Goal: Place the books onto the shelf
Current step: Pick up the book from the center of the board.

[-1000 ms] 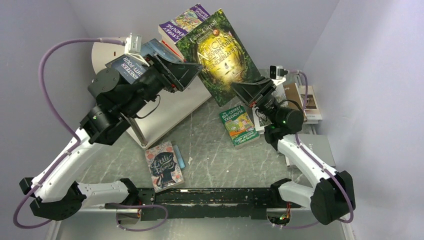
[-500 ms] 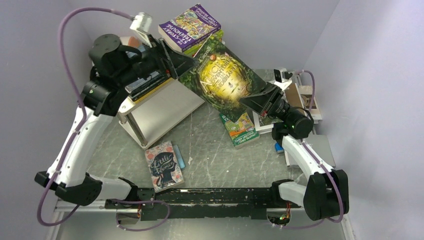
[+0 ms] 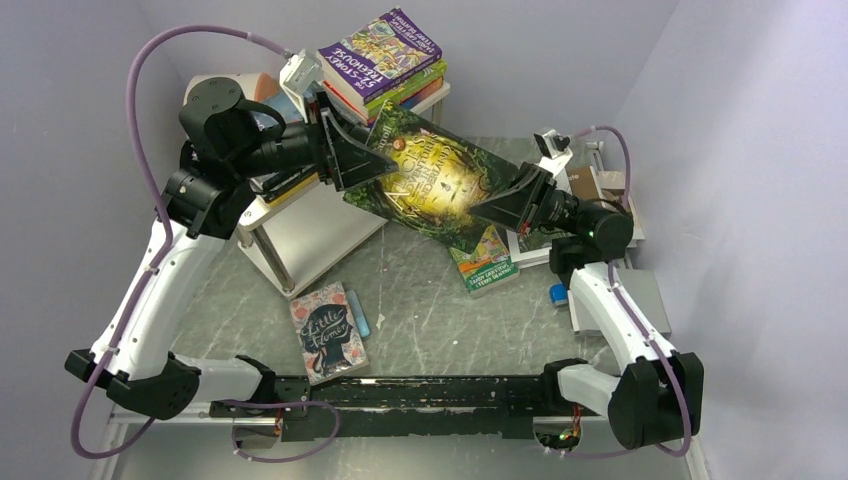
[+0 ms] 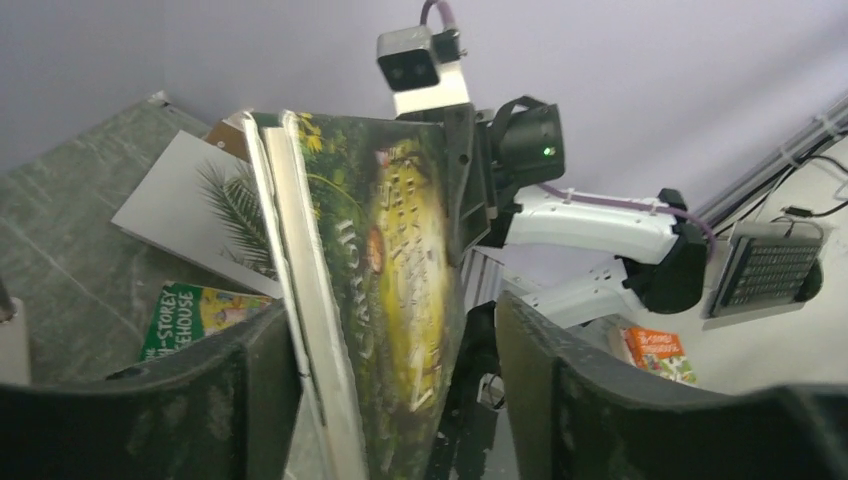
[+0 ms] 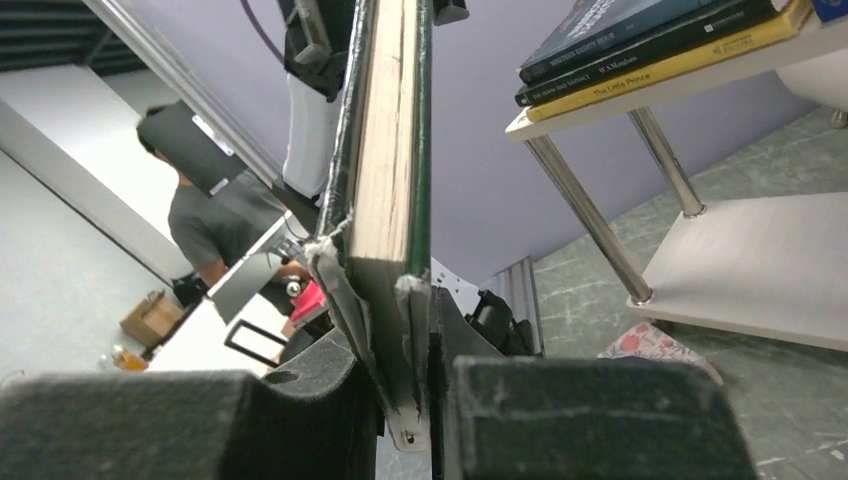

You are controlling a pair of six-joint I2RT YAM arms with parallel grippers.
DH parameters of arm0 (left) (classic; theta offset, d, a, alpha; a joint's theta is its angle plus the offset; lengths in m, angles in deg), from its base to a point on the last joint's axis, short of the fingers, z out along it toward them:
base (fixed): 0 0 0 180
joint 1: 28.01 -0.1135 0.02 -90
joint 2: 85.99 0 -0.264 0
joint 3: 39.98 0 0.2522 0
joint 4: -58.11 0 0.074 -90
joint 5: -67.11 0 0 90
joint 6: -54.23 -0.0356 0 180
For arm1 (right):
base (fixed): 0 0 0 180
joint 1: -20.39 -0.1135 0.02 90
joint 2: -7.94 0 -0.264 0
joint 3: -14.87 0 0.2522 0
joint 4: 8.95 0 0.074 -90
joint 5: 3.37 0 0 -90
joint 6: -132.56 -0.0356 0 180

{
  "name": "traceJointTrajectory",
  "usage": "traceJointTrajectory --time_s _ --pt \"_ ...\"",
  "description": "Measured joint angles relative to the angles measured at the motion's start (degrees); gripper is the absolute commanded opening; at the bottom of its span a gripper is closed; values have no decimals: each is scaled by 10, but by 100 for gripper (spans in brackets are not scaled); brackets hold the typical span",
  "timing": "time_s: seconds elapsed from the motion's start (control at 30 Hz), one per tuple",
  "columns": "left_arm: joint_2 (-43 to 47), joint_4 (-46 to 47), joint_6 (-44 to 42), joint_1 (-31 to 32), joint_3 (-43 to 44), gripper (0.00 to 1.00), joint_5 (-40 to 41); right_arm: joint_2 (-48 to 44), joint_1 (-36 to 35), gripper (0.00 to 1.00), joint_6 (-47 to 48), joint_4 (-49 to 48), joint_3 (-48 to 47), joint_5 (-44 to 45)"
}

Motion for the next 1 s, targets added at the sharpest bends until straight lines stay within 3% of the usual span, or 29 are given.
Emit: traceJointTrajectory --time_s 0.1,0.2,0.23,0.43,0.53,0.73,1.0 --pt "0 -4 -9 -5 -2 38 -7 -2 0 0 33 41 -31 -23" --pt "0 -5 -9 -6 -11 7 -12 -2 0 0 54 68 -55 -41" --pt "0 -3 0 -6 -14 5 -15 -2 0 0 59 73 -58 -45" --pt "22 33 54 -7 -47 5 -4 -2 1 52 71 106 -60 -29" --pt "50 65 83 -3 -82 5 47 -5 1 69 71 135 -59 22" --pt "108 135 167 -3 -125 5 204 -42 -13 80 57 134 -23 144" --pt "141 221 287 -3 -175 5 328 -40 -141 81 67 172 -15 314"
